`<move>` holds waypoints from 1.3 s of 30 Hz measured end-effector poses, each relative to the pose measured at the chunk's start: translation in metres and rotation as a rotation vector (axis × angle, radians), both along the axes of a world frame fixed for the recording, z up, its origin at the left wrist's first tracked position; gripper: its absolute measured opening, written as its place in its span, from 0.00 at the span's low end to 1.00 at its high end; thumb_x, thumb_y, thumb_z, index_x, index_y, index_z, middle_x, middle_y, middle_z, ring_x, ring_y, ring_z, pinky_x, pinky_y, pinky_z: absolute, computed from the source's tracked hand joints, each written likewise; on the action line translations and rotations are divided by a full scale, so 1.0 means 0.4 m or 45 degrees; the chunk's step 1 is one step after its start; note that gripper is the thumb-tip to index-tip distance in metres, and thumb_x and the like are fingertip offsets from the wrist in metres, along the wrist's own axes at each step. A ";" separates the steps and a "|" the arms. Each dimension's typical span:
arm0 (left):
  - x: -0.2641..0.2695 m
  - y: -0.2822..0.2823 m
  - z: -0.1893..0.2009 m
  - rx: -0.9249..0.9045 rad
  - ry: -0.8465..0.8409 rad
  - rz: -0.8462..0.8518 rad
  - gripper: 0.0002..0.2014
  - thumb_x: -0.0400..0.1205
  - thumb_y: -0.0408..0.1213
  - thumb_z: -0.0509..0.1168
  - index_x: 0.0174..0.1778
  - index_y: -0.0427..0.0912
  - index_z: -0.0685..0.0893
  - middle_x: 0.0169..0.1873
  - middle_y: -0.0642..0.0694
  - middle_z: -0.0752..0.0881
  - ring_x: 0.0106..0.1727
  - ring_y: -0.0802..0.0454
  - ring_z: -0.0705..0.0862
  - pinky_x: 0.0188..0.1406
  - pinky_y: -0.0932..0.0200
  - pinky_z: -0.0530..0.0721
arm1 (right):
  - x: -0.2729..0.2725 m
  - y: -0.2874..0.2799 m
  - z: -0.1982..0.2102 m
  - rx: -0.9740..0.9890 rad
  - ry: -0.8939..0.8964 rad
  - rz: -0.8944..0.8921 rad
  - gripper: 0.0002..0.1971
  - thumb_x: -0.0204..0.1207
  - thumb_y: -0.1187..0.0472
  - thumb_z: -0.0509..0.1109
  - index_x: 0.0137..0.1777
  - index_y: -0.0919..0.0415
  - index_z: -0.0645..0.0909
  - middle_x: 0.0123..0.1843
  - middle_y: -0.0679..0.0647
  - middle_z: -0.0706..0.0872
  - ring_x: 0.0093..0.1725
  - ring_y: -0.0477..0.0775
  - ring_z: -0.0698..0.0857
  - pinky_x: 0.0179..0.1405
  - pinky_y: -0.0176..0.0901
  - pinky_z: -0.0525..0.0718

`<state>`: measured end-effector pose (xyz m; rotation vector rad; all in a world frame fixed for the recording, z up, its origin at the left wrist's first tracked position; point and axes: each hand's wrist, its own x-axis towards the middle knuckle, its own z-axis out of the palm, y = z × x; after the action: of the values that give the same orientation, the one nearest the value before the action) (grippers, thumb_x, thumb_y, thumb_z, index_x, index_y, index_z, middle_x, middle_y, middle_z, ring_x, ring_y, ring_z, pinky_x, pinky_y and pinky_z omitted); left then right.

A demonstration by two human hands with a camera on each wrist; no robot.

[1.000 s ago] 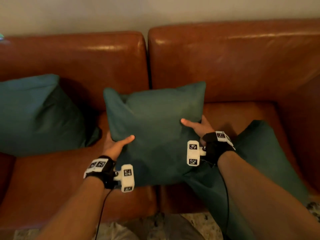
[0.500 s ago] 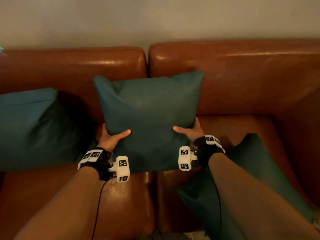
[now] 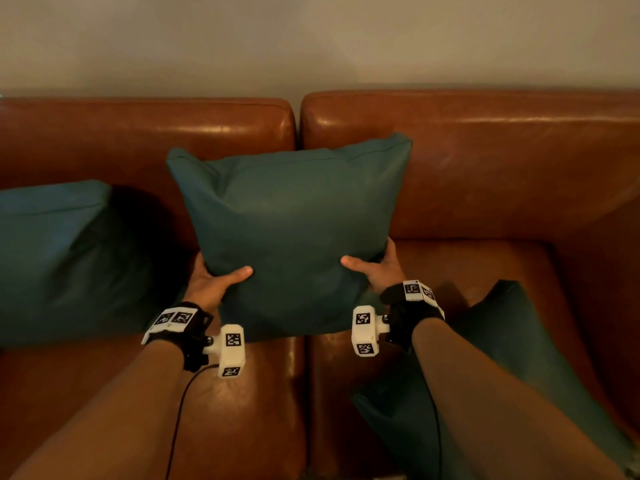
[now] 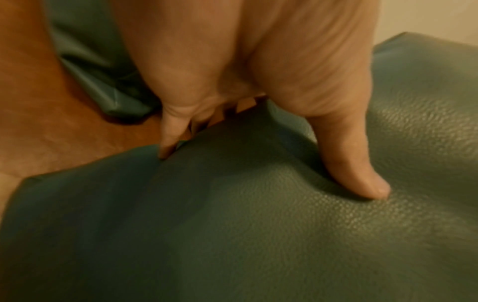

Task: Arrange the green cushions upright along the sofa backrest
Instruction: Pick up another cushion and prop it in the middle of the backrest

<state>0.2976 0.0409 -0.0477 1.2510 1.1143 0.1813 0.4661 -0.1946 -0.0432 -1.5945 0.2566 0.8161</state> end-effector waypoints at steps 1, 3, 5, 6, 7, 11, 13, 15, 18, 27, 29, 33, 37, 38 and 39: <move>0.003 -0.001 0.001 -0.002 0.002 -0.005 0.41 0.69 0.28 0.79 0.78 0.46 0.71 0.61 0.47 0.84 0.58 0.47 0.84 0.65 0.48 0.81 | 0.004 0.000 -0.006 -0.011 0.003 -0.001 0.70 0.34 0.49 0.91 0.81 0.47 0.60 0.70 0.52 0.80 0.69 0.59 0.81 0.69 0.63 0.80; 0.006 -0.008 0.018 0.001 -0.003 0.001 0.37 0.68 0.30 0.80 0.73 0.48 0.75 0.54 0.52 0.87 0.52 0.53 0.86 0.66 0.46 0.82 | 0.004 0.003 0.009 -0.021 0.018 0.006 0.64 0.42 0.51 0.91 0.81 0.47 0.60 0.69 0.51 0.80 0.68 0.59 0.80 0.68 0.62 0.79; 0.008 -0.012 0.043 0.056 -0.016 0.008 0.33 0.68 0.31 0.81 0.69 0.48 0.79 0.50 0.56 0.88 0.50 0.58 0.87 0.64 0.47 0.84 | -0.002 0.004 0.009 0.030 0.066 -0.035 0.50 0.59 0.62 0.85 0.80 0.49 0.62 0.65 0.49 0.79 0.64 0.57 0.80 0.63 0.59 0.78; 0.009 -0.011 0.058 0.098 -0.033 0.019 0.33 0.67 0.31 0.81 0.68 0.49 0.80 0.51 0.56 0.88 0.51 0.57 0.87 0.63 0.48 0.85 | -0.009 0.002 -0.003 0.063 0.103 -0.068 0.46 0.63 0.65 0.83 0.79 0.49 0.64 0.64 0.48 0.80 0.64 0.58 0.80 0.63 0.60 0.77; 0.012 -0.007 0.073 0.137 -0.069 0.018 0.33 0.66 0.31 0.82 0.67 0.49 0.81 0.52 0.55 0.89 0.52 0.57 0.88 0.62 0.49 0.85 | -0.022 0.003 -0.011 0.098 0.152 -0.101 0.43 0.64 0.66 0.82 0.77 0.48 0.66 0.65 0.49 0.81 0.66 0.59 0.80 0.64 0.63 0.77; 0.036 0.021 0.120 0.373 -0.122 -0.157 0.41 0.64 0.35 0.84 0.72 0.58 0.76 0.61 0.56 0.86 0.60 0.61 0.85 0.60 0.58 0.83 | -0.072 0.021 -0.029 0.180 0.334 -0.209 0.39 0.58 0.58 0.84 0.70 0.39 0.72 0.70 0.50 0.82 0.67 0.62 0.80 0.67 0.74 0.75; 0.035 0.043 0.117 0.382 -0.081 -0.201 0.45 0.63 0.44 0.84 0.76 0.59 0.73 0.66 0.54 0.83 0.64 0.56 0.84 0.66 0.54 0.82 | -0.073 0.014 -0.035 0.166 0.327 -0.216 0.40 0.59 0.58 0.84 0.71 0.42 0.72 0.70 0.51 0.82 0.66 0.61 0.81 0.64 0.68 0.79; 0.031 0.060 0.118 0.352 0.017 -0.210 0.49 0.56 0.58 0.84 0.75 0.59 0.74 0.68 0.49 0.82 0.66 0.50 0.84 0.70 0.46 0.81 | -0.058 -0.003 -0.043 0.158 0.302 -0.211 0.37 0.63 0.62 0.82 0.71 0.43 0.71 0.68 0.51 0.82 0.62 0.60 0.82 0.60 0.63 0.80; 0.021 0.059 0.095 0.189 0.004 -0.158 0.38 0.61 0.50 0.84 0.69 0.53 0.80 0.59 0.50 0.87 0.58 0.53 0.87 0.67 0.44 0.83 | -0.037 -0.014 -0.032 0.168 0.223 -0.197 0.35 0.58 0.64 0.84 0.63 0.37 0.77 0.68 0.51 0.84 0.64 0.62 0.83 0.65 0.72 0.78; -0.061 -0.047 0.006 -0.399 0.068 -0.013 0.26 0.77 0.47 0.72 0.72 0.54 0.74 0.68 0.45 0.84 0.64 0.39 0.84 0.69 0.38 0.79 | 0.039 0.091 0.186 -0.307 -0.827 -0.028 0.24 0.64 0.59 0.79 0.62 0.55 0.83 0.58 0.58 0.84 0.58 0.59 0.84 0.62 0.47 0.79; -0.067 -0.037 0.022 -0.317 0.244 -0.252 0.32 0.68 0.58 0.77 0.66 0.51 0.80 0.61 0.45 0.87 0.60 0.44 0.86 0.64 0.43 0.82 | 0.036 0.118 0.245 -0.431 -1.002 -0.008 0.21 0.67 0.61 0.77 0.62 0.55 0.84 0.57 0.58 0.83 0.59 0.60 0.82 0.60 0.45 0.76; -0.059 0.007 0.053 0.331 0.368 -0.229 0.04 0.74 0.39 0.77 0.39 0.44 0.89 0.40 0.42 0.89 0.47 0.41 0.88 0.49 0.54 0.81 | -0.017 0.187 0.306 -0.674 -1.206 0.169 0.21 0.69 0.58 0.74 0.63 0.45 0.84 0.58 0.55 0.82 0.64 0.61 0.80 0.68 0.67 0.73; -0.018 0.049 0.083 0.589 0.074 0.074 0.25 0.63 0.44 0.84 0.49 0.45 0.79 0.50 0.45 0.83 0.51 0.49 0.82 0.56 0.51 0.80 | -0.065 0.237 0.248 -0.548 -1.156 0.537 0.21 0.70 0.58 0.75 0.64 0.45 0.84 0.60 0.50 0.83 0.67 0.53 0.78 0.75 0.68 0.65; -0.006 0.060 0.080 0.562 0.074 0.067 0.38 0.58 0.49 0.85 0.61 0.44 0.77 0.60 0.44 0.82 0.59 0.51 0.82 0.63 0.53 0.80 | -0.069 0.235 0.230 -0.412 -1.134 0.541 0.20 0.69 0.60 0.76 0.62 0.50 0.86 0.59 0.51 0.85 0.64 0.53 0.81 0.72 0.65 0.71; 0.001 0.072 0.075 0.493 0.081 0.092 0.50 0.53 0.55 0.86 0.70 0.46 0.73 0.68 0.45 0.79 0.65 0.51 0.81 0.69 0.51 0.80 | -0.072 0.225 0.209 -0.301 -1.130 0.466 0.18 0.68 0.61 0.77 0.59 0.55 0.88 0.57 0.54 0.87 0.60 0.54 0.84 0.68 0.60 0.77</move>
<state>0.2981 0.0699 -0.0177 1.5675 1.2173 0.4297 0.4374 -0.1048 0.0406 -2.1030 -0.6094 0.2792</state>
